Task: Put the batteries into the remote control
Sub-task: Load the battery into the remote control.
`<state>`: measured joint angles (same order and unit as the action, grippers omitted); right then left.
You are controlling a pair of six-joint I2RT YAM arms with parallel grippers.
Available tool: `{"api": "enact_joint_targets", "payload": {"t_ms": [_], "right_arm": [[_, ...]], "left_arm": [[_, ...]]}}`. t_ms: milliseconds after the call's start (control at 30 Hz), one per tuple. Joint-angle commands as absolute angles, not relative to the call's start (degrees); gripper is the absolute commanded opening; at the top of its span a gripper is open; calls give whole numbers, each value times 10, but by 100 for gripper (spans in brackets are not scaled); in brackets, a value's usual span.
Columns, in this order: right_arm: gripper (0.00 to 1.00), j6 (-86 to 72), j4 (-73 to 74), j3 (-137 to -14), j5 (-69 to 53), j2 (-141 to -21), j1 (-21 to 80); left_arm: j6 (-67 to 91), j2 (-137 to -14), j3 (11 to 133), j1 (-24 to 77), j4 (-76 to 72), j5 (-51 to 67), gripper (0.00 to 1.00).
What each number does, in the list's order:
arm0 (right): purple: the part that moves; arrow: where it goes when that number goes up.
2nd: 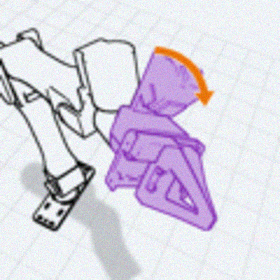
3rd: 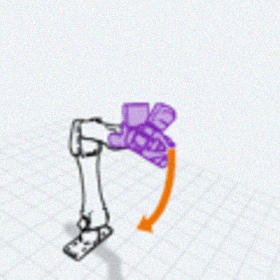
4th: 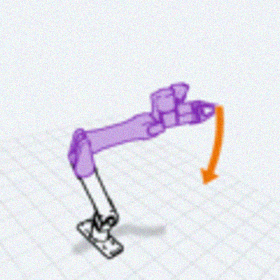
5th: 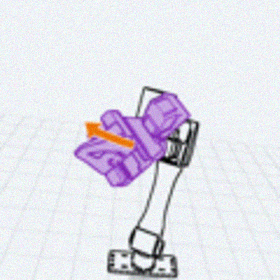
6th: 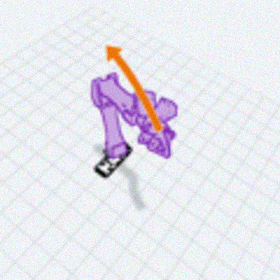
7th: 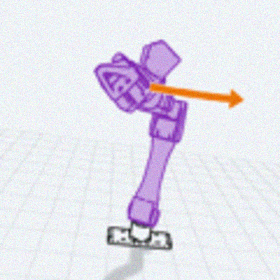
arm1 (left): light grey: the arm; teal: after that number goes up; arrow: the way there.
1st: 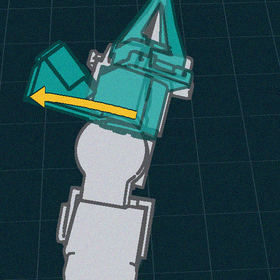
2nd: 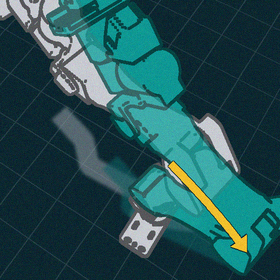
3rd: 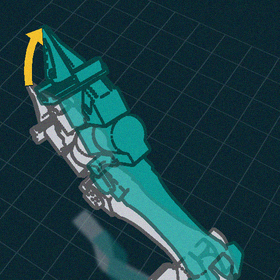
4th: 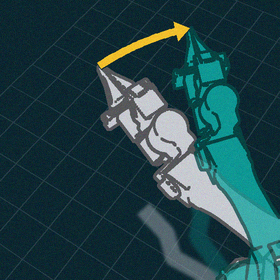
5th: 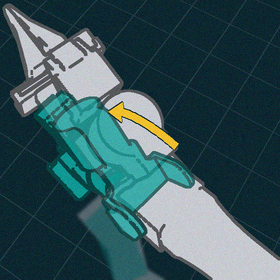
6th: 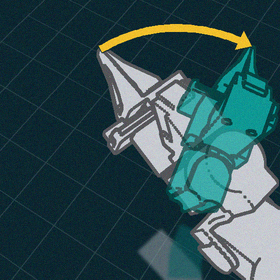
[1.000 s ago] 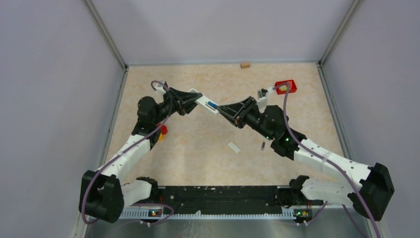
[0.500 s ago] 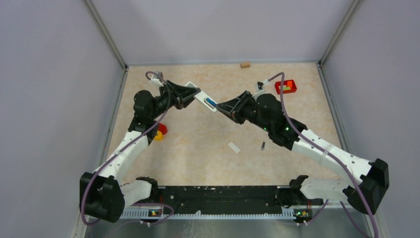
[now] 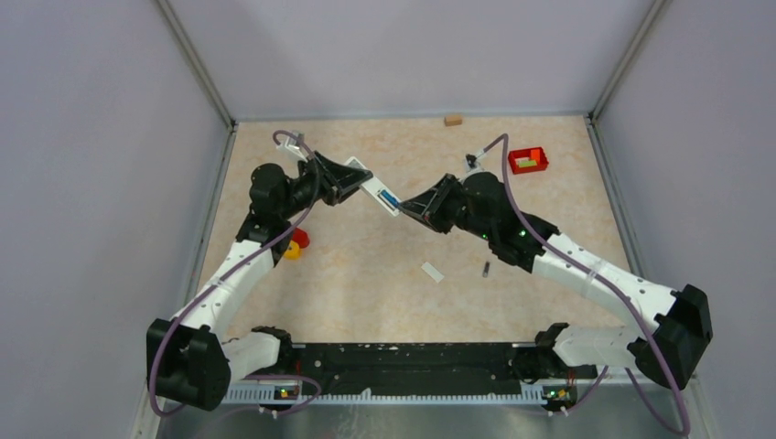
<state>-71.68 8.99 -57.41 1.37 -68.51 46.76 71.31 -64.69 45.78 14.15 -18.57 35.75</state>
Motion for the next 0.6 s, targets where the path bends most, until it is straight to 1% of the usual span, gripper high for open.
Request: {"api": "enact_joint_targets", "payload": {"t_ms": [0, 233, 367, 533, 567], "right_arm": [[22, -627, 151, -559, 6, -682, 447], [30, -553, 207, -589, -51, -679, 419], [33, -516, 224, -606, -66, -687, 411], [34, -490, 196, -611, -108, -685, 408], [38, -489, 171, -602, -121, -678, 408]], "left_arm": [[763, -622, 498, 154, -261, 417, 0], [776, -639, 478, 128, -259, 394, 0], [775, -649, 477, 122, -262, 401, 0], [774, -656, 475, 116, -265, 411, 0], [772, -656, 473, 115, -265, 413, 0]]}}
